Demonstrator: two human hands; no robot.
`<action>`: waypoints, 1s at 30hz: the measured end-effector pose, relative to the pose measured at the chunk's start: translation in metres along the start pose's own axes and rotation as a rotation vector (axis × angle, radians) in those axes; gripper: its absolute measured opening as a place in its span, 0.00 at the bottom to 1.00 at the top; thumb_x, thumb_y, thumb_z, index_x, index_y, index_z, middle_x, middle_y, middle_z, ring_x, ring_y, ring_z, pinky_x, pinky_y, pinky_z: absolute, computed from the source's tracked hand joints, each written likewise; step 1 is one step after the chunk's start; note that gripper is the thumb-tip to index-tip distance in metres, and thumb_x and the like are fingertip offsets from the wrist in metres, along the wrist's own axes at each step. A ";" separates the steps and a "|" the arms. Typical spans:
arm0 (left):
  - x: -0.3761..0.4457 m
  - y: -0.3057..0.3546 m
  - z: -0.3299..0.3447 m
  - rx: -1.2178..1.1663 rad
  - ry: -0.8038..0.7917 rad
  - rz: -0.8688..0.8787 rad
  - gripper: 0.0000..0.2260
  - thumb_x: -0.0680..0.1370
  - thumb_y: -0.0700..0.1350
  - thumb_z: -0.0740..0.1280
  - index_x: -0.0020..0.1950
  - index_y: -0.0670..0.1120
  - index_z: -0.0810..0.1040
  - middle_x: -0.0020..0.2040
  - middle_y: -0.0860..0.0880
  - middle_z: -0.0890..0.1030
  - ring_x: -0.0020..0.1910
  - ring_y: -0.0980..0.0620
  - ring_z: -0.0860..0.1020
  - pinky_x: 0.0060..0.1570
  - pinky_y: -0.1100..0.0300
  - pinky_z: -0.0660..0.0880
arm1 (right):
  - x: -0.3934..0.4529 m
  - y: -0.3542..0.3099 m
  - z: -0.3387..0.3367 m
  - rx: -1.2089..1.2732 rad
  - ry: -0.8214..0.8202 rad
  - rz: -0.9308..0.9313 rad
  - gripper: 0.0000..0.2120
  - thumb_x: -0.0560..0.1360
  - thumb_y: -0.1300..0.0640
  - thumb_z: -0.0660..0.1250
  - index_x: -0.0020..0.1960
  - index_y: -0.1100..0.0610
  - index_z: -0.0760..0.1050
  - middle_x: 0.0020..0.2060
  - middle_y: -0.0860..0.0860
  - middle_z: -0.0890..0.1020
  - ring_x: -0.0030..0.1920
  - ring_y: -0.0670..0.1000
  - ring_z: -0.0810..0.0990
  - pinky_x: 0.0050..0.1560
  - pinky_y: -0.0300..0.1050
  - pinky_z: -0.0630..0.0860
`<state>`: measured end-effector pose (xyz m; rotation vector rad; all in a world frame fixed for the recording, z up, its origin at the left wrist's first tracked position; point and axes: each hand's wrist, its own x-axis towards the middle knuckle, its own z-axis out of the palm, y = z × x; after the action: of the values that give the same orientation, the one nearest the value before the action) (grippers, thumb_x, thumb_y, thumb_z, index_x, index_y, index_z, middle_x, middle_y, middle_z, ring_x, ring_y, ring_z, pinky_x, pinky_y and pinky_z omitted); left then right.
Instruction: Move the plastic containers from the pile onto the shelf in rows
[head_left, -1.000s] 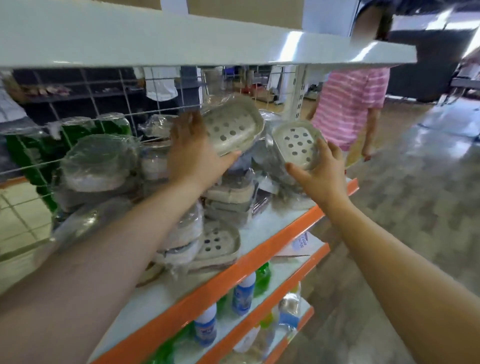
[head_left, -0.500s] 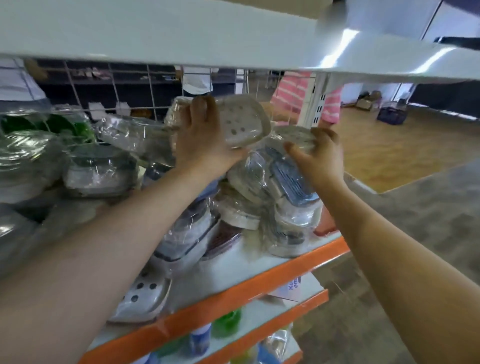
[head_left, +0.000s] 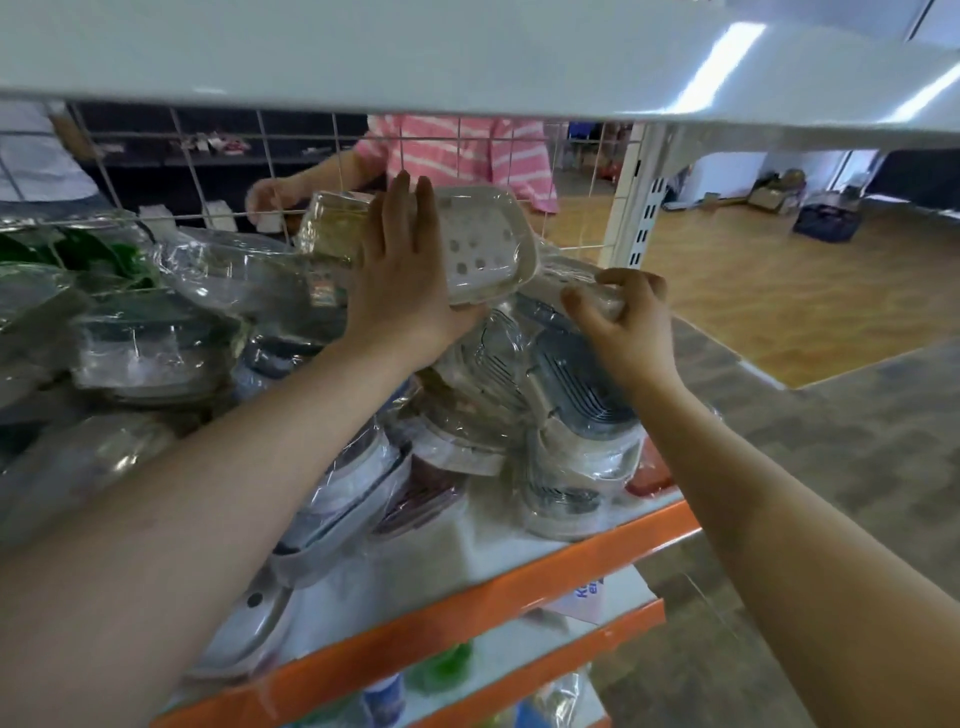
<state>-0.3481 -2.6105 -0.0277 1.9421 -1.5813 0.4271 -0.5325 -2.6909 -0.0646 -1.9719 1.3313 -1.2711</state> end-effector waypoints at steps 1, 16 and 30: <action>-0.002 0.001 -0.001 0.001 0.002 0.001 0.54 0.67 0.62 0.73 0.78 0.43 0.43 0.77 0.42 0.47 0.76 0.41 0.48 0.71 0.41 0.60 | -0.001 0.001 0.000 -0.003 -0.001 -0.005 0.24 0.72 0.41 0.68 0.61 0.54 0.71 0.64 0.54 0.67 0.65 0.57 0.67 0.67 0.57 0.68; -0.024 0.000 -0.021 -0.015 0.008 -0.069 0.51 0.66 0.61 0.74 0.77 0.43 0.49 0.72 0.40 0.57 0.71 0.40 0.55 0.70 0.47 0.60 | -0.018 0.001 -0.012 -0.133 -0.006 0.008 0.26 0.72 0.42 0.68 0.65 0.53 0.71 0.69 0.55 0.65 0.71 0.58 0.59 0.70 0.57 0.61; -0.060 -0.037 -0.058 -0.039 0.181 -0.139 0.47 0.64 0.62 0.71 0.75 0.41 0.58 0.70 0.36 0.60 0.70 0.36 0.59 0.65 0.41 0.66 | -0.051 -0.035 0.014 -0.206 0.018 -0.321 0.24 0.71 0.46 0.67 0.61 0.61 0.75 0.60 0.60 0.74 0.63 0.61 0.68 0.62 0.48 0.61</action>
<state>-0.3204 -2.5236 -0.0267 1.9123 -1.3224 0.4956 -0.5090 -2.6321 -0.0673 -2.3993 1.2303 -1.3383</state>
